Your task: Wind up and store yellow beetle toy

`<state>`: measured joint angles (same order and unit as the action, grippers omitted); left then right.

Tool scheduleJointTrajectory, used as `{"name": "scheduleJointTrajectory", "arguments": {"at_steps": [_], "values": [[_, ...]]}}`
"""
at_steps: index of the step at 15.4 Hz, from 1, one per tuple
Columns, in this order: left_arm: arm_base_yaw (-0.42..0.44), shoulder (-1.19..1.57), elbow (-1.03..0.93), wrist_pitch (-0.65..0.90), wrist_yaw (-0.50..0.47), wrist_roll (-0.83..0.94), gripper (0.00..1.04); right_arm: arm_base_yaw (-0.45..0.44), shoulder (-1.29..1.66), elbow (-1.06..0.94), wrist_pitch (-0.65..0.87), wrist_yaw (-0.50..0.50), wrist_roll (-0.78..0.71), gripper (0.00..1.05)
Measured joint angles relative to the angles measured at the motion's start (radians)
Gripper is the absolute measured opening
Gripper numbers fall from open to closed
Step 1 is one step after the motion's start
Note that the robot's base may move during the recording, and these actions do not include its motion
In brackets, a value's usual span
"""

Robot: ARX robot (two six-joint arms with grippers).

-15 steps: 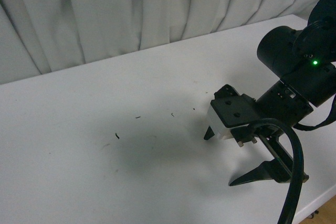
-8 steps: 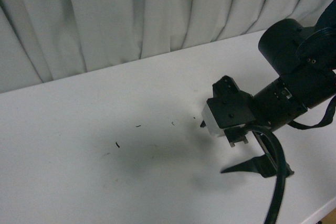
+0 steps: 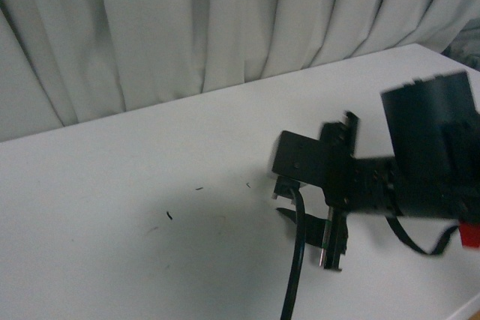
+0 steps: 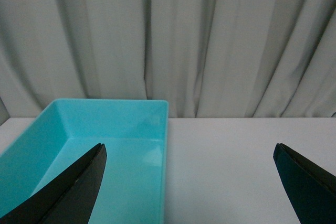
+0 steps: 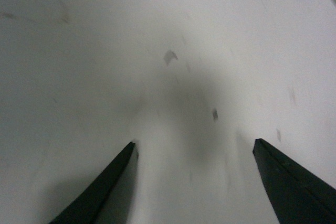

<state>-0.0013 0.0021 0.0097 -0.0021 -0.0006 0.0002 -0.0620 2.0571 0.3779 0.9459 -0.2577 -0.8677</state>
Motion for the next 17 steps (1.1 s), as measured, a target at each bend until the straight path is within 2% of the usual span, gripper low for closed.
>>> {"name": "scheduleJointTrajectory", "arguments": {"at_steps": [2,3,4,6,11,15,17], "values": [[0.001,0.0,0.0,-0.002,-0.002,0.0,0.98,0.008,-0.074,-0.194,0.217,0.202,0.413,0.49],[0.001,0.0,0.0,-0.002,0.001,0.0,0.98,0.045,-0.227,-0.229,0.316,0.256,0.607,0.37],[0.0,0.0,0.0,-0.001,0.003,0.0,0.98,0.059,-0.38,-0.21,0.347,0.254,0.711,0.25],[0.0,0.0,0.0,-0.002,0.0,0.0,0.98,0.062,-0.713,-0.208,0.172,0.254,0.814,0.02],[0.0,0.0,0.0,-0.001,0.0,0.0,0.98,0.062,-1.121,-0.329,-0.076,0.257,0.85,0.02],[0.0,0.0,0.0,-0.001,0.0,0.0,0.98,0.062,-1.328,-0.36,-0.246,0.257,0.85,0.02],[0.0,0.0,0.0,-0.002,0.0,0.0,0.98,0.062,-1.482,-0.367,-0.383,0.257,0.851,0.02]]}}
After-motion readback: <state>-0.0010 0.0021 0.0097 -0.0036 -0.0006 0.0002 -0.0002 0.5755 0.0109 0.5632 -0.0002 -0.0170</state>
